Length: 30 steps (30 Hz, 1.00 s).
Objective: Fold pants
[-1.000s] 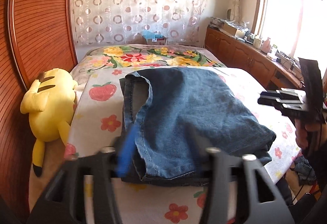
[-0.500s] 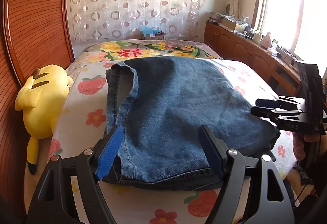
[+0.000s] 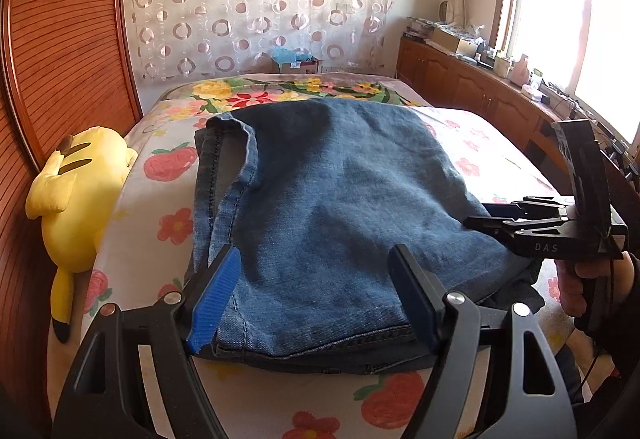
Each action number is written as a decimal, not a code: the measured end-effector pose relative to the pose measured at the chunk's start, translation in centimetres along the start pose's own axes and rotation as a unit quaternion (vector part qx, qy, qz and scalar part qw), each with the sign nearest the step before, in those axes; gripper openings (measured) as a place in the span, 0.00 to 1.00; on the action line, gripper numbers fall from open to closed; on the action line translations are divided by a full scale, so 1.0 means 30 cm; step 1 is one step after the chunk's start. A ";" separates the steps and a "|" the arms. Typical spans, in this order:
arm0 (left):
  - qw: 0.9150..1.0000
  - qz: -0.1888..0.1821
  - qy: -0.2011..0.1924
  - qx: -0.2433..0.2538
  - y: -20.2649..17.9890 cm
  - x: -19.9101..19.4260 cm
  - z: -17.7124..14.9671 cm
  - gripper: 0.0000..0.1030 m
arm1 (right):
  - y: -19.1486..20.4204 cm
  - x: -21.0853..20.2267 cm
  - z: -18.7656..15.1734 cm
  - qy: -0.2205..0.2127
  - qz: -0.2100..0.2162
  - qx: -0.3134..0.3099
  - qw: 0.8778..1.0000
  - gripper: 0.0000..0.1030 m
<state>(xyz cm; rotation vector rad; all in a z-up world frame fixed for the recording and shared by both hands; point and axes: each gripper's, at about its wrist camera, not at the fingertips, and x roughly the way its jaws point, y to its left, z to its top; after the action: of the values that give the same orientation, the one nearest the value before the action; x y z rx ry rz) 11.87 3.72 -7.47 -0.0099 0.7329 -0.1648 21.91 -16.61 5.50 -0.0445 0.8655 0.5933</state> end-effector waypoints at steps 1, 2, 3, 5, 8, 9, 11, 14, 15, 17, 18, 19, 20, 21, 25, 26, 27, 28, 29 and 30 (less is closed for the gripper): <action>1.000 0.000 0.001 0.000 0.001 0.000 0.000 0.75 | -0.002 0.004 -0.002 -0.001 0.004 0.003 1.000 0.43; 1.000 0.001 0.001 0.001 0.000 0.000 0.000 0.75 | -0.007 0.007 -0.002 0.001 0.012 0.004 1.000 0.42; 1.000 0.002 0.001 0.002 -0.002 0.002 0.001 0.75 | -0.011 0.009 -0.004 0.002 0.017 0.007 1.000 0.42; 1.000 0.004 0.001 0.003 -0.004 0.004 0.001 0.75 | -0.019 0.012 -0.003 0.004 0.023 0.008 1.000 0.36; 1.000 0.003 0.000 0.003 -0.005 0.005 0.004 0.75 | -0.014 0.013 -0.008 0.001 0.024 -0.001 1.000 0.23; 1.000 0.004 0.000 0.003 -0.007 0.005 0.005 0.75 | -0.011 0.014 -0.006 0.000 0.025 -0.004 1.000 0.20; 1.000 0.005 0.000 0.005 -0.015 0.004 0.011 0.75 | -0.011 0.006 -0.002 -0.007 0.019 -0.011 1.000 0.09; 1.000 0.006 -0.004 0.010 -0.020 0.007 0.028 0.75 | -0.027 -0.011 -0.006 -0.016 0.026 -0.008 0.999 0.08; 1.000 0.006 -0.005 0.014 -0.024 0.014 0.039 0.75 | -0.034 -0.010 -0.010 -0.016 0.028 -0.006 0.999 0.08; 1.000 0.003 -0.008 0.022 -0.027 0.030 0.060 0.75 | -0.038 0.004 -0.018 -0.013 0.026 -0.006 1.000 0.08; 1.000 0.002 -0.010 0.025 -0.027 0.038 0.073 0.75 | -0.037 0.009 -0.019 -0.012 0.024 -0.007 1.000 0.08; 1.000 0.002 -0.010 0.027 -0.026 0.049 0.084 0.75 | -0.032 0.012 -0.017 -0.014 0.022 -0.009 1.000 0.08; 0.999 0.002 -0.008 0.031 -0.024 0.067 0.098 0.75 | -0.032 0.011 -0.019 -0.014 0.019 -0.013 1.000 0.08; 0.999 0.003 -0.004 0.033 -0.022 0.085 0.110 0.75 | -0.025 0.007 -0.017 -0.015 0.016 -0.016 1.000 0.08; 0.999 0.019 0.011 0.037 0.009 0.164 0.153 0.75 | -0.009 0.005 -0.025 -0.017 0.007 -0.027 0.999 0.08; 0.999 0.025 0.015 0.035 0.019 0.182 0.160 0.75 | -0.005 0.001 -0.026 -0.017 0.005 -0.029 0.999 0.08; 0.999 0.036 0.024 0.031 0.029 0.202 0.166 0.75 | -0.002 -0.002 -0.028 -0.017 0.004 -0.032 0.999 0.08; 0.998 0.047 0.034 0.026 0.044 0.223 0.173 0.74 | 0.002 -0.006 -0.031 -0.018 0.003 -0.034 0.999 0.08; 0.998 0.052 0.039 0.022 0.061 0.241 0.180 0.74 | 0.009 -0.012 -0.031 -0.019 0.003 -0.035 0.999 0.08; 0.997 0.057 0.042 0.020 0.077 0.255 0.185 0.74 | 0.010 -0.013 -0.035 -0.021 0.003 -0.037 0.999 0.08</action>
<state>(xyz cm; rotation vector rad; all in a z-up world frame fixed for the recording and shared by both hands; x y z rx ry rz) 21.50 4.55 -8.57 0.0765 0.8126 -0.0718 20.82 -16.82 5.14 -0.0960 0.8037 0.6294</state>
